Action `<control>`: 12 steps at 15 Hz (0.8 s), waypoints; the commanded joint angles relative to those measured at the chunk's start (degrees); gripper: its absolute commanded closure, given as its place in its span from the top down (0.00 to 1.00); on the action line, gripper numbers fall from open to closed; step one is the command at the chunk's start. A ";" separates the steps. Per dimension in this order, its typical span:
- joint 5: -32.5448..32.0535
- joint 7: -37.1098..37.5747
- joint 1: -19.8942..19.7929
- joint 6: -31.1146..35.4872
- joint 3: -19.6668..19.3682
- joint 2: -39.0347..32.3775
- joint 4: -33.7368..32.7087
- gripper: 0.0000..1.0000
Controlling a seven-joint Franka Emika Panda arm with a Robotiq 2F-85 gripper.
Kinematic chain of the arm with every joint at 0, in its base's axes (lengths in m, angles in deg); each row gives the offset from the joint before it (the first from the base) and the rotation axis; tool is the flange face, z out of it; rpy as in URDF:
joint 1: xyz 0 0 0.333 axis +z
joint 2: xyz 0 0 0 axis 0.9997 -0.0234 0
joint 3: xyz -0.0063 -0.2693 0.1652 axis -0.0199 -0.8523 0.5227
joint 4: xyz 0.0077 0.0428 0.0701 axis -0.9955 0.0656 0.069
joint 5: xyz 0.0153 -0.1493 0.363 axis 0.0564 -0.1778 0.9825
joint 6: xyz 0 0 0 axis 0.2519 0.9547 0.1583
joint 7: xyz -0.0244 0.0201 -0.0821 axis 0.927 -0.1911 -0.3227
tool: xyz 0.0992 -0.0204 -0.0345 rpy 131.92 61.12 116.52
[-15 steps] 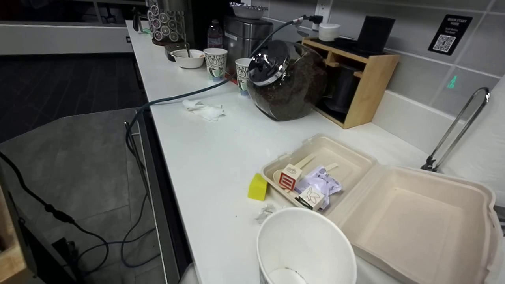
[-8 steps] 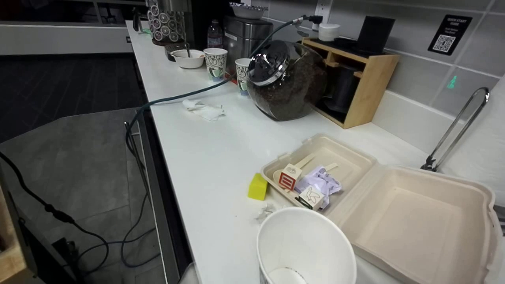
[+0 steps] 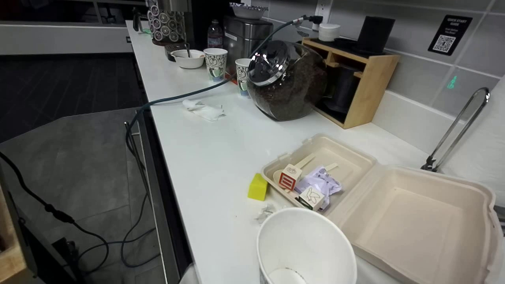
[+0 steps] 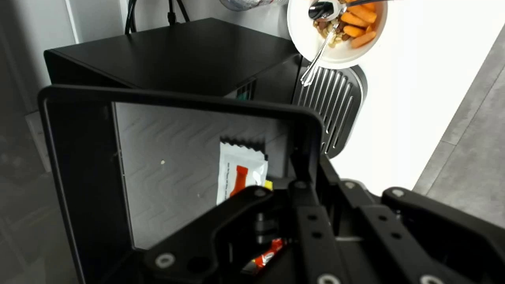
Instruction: Pick up the black tray and put it on top of the coffee maker
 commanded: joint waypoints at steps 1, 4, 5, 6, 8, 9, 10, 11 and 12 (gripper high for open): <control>-1.25 -2.35 0.15 -9.27 1.00 -7.73 -14.40 0.02; -1.36 -1.00 1.50 -11.65 1.76 -13.99 -23.72 0.02; -1.95 -0.25 2.22 -11.52 1.86 -16.11 -26.46 0.02; -2.28 0.62 3.07 -10.78 1.96 -18.36 -29.01 0.02; -3.41 2.48 5.08 -9.79 1.61 -21.70 -32.77 0.02; -3.95 3.08 6.01 -9.99 1.36 -23.18 -34.80 0.02; -4.41 3.27 6.73 -10.54 1.19 -24.50 -36.58 0.02; -5.52 3.53 7.55 -10.72 0.70 -25.76 -37.94 0.02; -7.32 4.16 8.44 -10.99 -0.29 -26.73 -39.58 0.02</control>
